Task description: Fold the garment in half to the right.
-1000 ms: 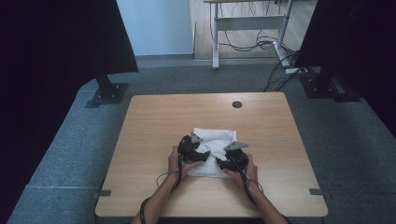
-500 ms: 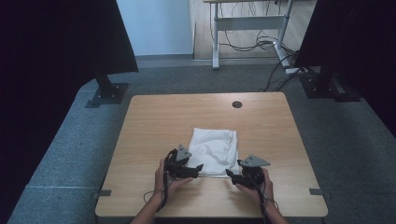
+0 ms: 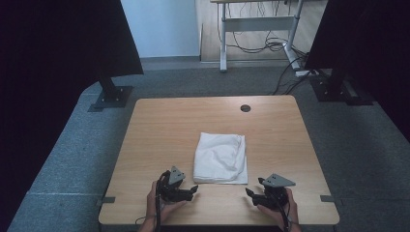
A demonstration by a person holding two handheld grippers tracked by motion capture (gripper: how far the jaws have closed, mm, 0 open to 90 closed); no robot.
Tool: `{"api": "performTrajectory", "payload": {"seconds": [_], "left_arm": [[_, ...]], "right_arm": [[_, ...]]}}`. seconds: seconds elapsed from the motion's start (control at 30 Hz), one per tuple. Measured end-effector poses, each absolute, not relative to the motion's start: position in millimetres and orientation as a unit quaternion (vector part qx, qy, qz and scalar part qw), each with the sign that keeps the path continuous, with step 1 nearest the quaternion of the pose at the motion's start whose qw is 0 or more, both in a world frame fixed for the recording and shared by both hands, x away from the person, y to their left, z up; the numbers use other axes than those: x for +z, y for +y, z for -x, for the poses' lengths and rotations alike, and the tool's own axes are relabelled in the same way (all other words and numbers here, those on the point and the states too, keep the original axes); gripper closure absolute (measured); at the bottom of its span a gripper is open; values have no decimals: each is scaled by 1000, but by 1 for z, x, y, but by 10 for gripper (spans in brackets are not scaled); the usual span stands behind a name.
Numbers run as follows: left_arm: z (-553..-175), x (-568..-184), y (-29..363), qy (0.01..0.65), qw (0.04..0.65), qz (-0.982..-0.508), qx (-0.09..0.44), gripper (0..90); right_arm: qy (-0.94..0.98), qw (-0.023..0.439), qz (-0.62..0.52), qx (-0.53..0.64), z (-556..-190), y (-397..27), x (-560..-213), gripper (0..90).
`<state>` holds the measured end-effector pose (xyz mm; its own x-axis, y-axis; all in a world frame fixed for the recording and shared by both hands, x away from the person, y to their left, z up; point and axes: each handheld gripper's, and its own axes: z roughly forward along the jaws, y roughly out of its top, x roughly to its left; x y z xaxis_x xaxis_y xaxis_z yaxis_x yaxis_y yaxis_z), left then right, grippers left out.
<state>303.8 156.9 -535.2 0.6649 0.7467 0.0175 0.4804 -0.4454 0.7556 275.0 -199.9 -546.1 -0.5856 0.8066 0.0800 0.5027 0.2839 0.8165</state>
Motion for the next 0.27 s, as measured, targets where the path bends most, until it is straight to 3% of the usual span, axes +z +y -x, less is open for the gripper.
{"api": "performTrajectory", "payload": {"seconds": [0.27], "left_arm": [[-304,-539,154,366,368,-837,173,225]], "right_arm": [[786,180,-418,419,-275,-201,-548,305]]}}
